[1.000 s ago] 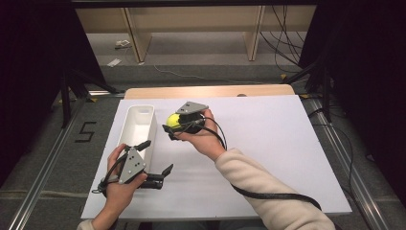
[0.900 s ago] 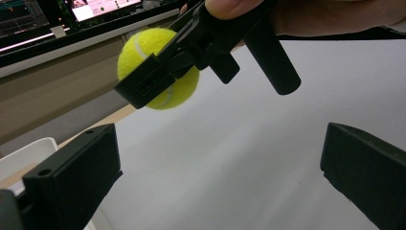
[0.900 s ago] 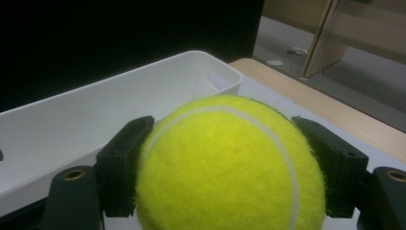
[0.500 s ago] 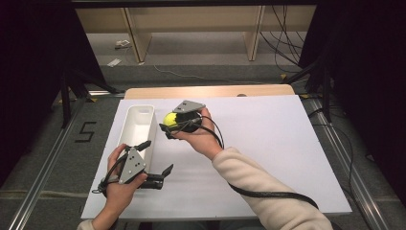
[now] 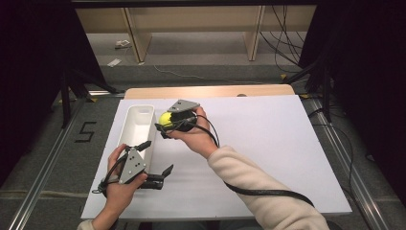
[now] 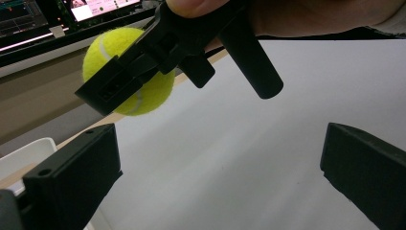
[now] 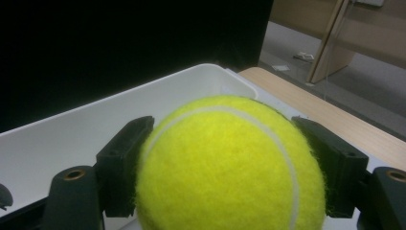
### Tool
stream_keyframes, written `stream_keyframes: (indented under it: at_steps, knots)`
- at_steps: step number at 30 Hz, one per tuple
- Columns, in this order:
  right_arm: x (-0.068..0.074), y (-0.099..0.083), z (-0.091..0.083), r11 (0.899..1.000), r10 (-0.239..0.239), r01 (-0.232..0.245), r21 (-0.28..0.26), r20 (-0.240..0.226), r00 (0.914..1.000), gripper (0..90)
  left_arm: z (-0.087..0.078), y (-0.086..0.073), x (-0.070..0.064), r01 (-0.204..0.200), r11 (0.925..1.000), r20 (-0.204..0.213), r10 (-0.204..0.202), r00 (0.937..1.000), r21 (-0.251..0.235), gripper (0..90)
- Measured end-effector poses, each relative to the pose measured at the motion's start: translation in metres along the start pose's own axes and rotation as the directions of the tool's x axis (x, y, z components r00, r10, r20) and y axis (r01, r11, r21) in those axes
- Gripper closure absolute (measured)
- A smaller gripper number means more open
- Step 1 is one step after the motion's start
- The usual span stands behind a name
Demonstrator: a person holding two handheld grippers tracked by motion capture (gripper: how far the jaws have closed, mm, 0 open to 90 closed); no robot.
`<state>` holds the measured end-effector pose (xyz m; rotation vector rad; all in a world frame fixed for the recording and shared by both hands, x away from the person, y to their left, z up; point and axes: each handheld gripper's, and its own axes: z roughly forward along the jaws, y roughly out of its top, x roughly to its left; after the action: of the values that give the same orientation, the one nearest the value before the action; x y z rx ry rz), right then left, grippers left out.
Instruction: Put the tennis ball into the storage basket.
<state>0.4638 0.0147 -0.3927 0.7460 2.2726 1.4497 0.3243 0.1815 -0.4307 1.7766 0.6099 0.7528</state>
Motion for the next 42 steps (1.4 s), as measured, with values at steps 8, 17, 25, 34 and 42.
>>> stream_keyframes:
  at_steps: [8, 17, 25, 34, 42]
  knots:
    - [0.003, 0.003, 0.005, 1.0, -0.008, 0.008, 0.004, -0.006, 1.0, 26.4, 0.0, 0.0, 0.0, 0.0, 1.0, 0.001, 0.0, 1.0, 0.0, 0.0]
    - [0.003, 0.005, 0.01, 1.0, -0.008, 0.008, 0.01, -0.007, 0.9999, 26.4, 0.0, 0.0, -0.001, 0.001, 1.0, 0.002, -0.001, 1.0, 0.001, 0.0]
    - [0.004, 0.009, 0.015, 1.0, -0.006, 0.006, 0.011, -0.013, 0.9999, 26.5, 0.0, 0.0, -0.001, -0.001, 1.0, 0.002, 0.001, 1.0, 0.003, 0.0]
    - [0.006, 0.015, 0.021, 1.0, -0.013, 0.013, 0.011, -0.015, 0.9998, 26.4, 0.0, 0.0, -0.001, 0.001, 1.0, 0.003, -0.001, 1.0, 0.005, 0.0]
    - [0.008, 0.02, 0.027, 1.0, -0.013, 0.013, 0.015, -0.019, 0.9997, 26.4, 0.001, 0.0, -0.001, -0.001, 1.0, 0.006, 0.001, 1.0, 0.007, 0.0]
